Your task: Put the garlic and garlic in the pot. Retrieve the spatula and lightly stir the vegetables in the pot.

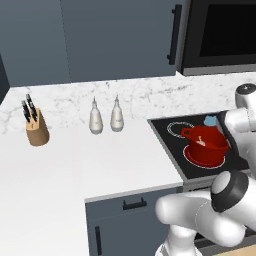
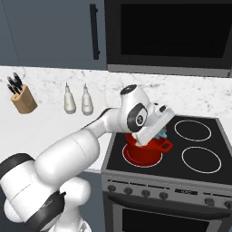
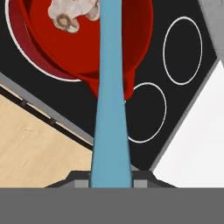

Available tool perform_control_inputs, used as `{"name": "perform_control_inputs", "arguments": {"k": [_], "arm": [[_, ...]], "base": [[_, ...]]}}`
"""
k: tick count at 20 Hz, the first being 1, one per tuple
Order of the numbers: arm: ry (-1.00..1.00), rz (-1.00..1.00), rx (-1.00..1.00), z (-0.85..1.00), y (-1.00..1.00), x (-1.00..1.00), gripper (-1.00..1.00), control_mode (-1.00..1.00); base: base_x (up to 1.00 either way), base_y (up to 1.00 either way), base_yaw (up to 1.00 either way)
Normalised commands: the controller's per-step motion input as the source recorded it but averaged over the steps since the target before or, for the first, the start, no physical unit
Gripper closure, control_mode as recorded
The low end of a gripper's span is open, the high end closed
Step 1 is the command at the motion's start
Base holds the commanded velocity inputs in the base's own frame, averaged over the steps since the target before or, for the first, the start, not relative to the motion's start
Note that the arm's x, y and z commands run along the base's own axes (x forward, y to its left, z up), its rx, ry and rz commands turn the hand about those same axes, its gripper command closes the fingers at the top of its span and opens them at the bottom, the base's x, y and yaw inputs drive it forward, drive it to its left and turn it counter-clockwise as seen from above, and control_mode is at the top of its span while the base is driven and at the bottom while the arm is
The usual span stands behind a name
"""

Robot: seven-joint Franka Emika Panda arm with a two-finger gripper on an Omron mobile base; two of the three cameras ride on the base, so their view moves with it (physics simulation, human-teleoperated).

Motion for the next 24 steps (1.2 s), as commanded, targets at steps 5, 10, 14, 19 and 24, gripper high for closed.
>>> {"name": "perform_control_inputs", "arguments": {"k": [5,10,14,19,24], "arm": [[0.11,0.12,-0.02,0.00,0.00,0.02,1.00,-1.00],[0.01,0.16,0.00,0.02,0.00,0.00,1.00,-1.00],[0.04,0.16,-0.02,0.02,0.00,0.00,1.00,-1.00],[0.08,0.06,-0.15,0.01,0.00,0.01,1.00,-1.00],[0.09,-0.02,-0.20,0.10,0.00,0.08,1.00,-1.00]], "base": [[0.00,0.00,0.00],[0.00,0.00,0.00],[0.00,0.00,0.00],[0.00,0.00,0.00],[0.00,0.00,0.00]]}}
